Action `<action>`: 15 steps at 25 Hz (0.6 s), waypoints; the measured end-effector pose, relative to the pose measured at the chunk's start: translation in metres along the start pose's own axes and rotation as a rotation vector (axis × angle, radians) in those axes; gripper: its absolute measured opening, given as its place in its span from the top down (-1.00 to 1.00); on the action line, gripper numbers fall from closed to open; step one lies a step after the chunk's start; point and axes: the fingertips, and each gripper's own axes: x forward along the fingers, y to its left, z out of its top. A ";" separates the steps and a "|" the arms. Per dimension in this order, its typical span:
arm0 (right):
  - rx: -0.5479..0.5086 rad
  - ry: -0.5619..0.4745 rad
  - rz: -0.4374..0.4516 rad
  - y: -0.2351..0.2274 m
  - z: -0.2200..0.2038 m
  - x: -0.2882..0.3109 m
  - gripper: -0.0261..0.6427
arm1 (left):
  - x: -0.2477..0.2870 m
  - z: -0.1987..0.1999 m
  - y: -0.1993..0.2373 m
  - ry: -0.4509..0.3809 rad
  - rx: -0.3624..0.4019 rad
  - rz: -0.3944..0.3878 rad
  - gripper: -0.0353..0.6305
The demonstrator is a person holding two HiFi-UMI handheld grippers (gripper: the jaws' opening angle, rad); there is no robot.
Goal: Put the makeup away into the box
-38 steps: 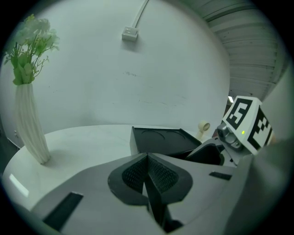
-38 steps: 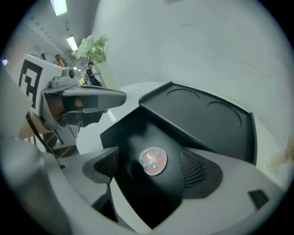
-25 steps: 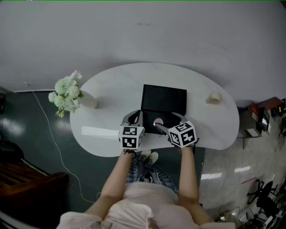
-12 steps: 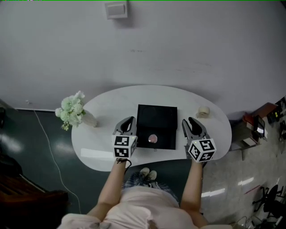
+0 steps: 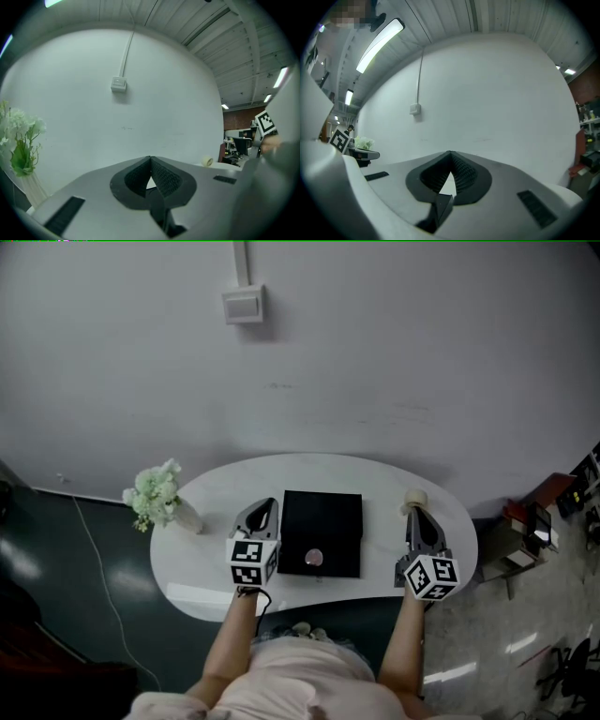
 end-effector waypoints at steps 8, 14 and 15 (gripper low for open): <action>-0.075 0.020 -0.061 -0.014 -0.004 -0.009 0.88 | 0.002 0.000 -0.005 -0.001 -0.005 -0.003 0.82; -0.127 0.043 -0.039 -0.008 -0.005 -0.010 0.88 | 0.000 -0.003 -0.010 0.002 -0.009 -0.003 0.82; -0.131 0.046 -0.039 -0.007 -0.006 -0.010 0.88 | 0.000 -0.003 -0.010 0.002 -0.009 -0.003 0.82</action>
